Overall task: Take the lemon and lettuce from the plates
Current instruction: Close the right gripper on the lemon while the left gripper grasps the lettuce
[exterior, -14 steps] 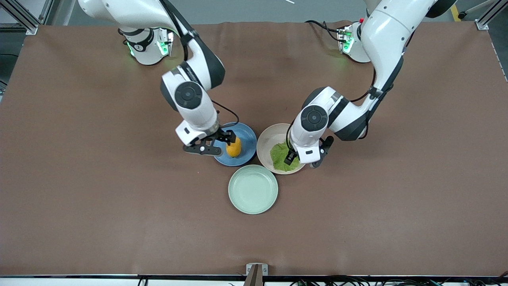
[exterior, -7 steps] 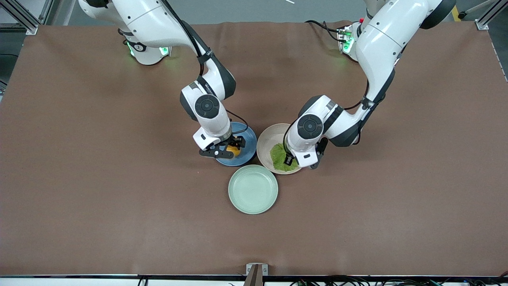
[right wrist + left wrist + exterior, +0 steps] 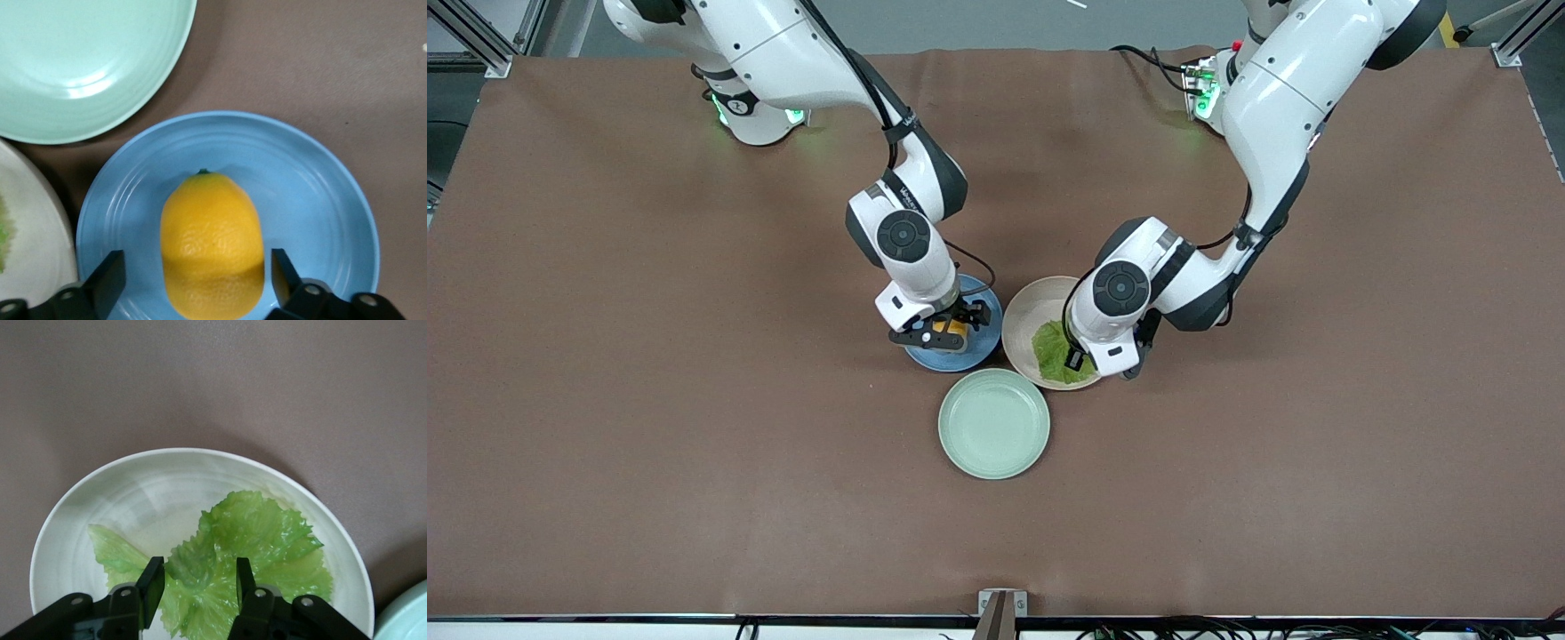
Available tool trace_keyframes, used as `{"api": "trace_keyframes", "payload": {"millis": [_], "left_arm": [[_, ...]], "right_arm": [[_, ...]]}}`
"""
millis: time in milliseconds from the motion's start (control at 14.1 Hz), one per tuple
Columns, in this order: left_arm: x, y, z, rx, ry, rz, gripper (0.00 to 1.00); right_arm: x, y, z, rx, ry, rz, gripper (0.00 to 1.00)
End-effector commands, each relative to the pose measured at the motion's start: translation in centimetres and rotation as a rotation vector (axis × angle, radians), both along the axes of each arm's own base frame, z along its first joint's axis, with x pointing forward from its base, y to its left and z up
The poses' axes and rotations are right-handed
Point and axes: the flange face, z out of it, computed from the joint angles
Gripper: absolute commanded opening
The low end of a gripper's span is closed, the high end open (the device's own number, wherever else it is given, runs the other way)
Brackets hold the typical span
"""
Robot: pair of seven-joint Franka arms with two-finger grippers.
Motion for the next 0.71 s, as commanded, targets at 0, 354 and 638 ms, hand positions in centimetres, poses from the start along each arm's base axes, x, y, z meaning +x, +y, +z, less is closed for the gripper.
{"api": "trace_keyframes", "payload": {"millis": [0,354,638], "left_arm": [[0.3,-0.2,0.0,0.014,-0.008,0.016,0.28],[0.9,-0.1,2.1,0.007,-0.044,0.008,0.0],[1.9,1.3,10.0,0.019,-0.122,-0.013,0.0]], "right_arm": [[-0.3,0.3,-1.4,0.011,-0.012,-0.011,0.74],[0.1,0.2,-0.8,0.012,-0.014,-0.004,0.32],[0.8,-1.6,8.2,-0.035,0.061,-0.003,0.32]]}}
